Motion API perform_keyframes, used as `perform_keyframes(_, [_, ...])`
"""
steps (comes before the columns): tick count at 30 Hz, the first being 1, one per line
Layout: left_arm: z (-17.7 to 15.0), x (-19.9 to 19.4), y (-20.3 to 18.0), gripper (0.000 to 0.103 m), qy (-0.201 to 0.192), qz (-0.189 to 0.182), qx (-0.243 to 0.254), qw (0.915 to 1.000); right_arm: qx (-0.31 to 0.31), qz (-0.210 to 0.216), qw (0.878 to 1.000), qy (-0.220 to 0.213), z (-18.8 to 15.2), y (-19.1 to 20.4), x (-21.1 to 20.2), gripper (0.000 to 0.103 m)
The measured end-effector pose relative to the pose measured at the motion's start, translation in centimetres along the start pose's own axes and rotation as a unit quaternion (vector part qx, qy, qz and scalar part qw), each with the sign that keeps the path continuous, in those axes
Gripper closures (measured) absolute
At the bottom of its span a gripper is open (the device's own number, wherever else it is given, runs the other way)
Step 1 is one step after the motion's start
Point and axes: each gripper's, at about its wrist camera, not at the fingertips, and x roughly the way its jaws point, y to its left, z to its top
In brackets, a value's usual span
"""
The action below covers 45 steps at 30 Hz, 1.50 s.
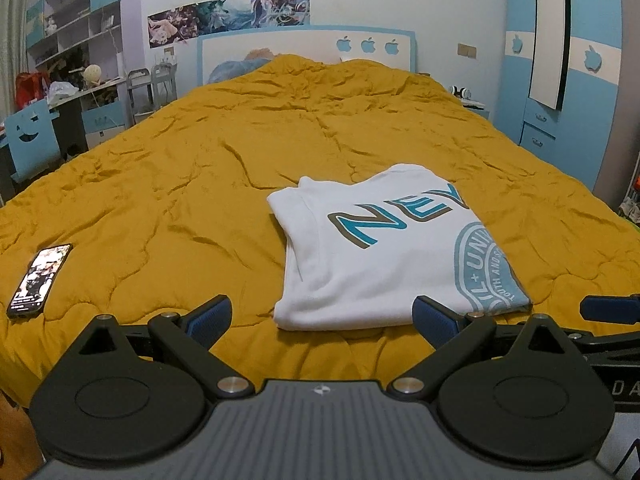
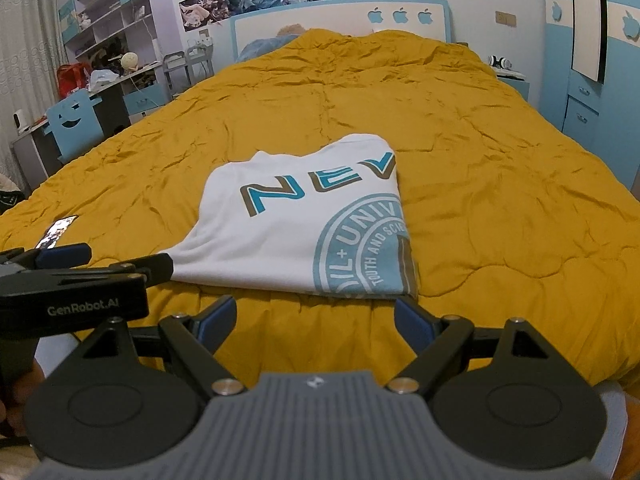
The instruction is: Fold small clothes
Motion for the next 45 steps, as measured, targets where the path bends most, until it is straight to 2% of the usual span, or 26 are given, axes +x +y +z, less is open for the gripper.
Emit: perform_keyframes(45, [0.07,-0.15,0.06,0.0,-0.003,0.005,0.005,1.0,-0.001,0.0,1.0,-0.001,-0.16,0.12,0.2,0.021])
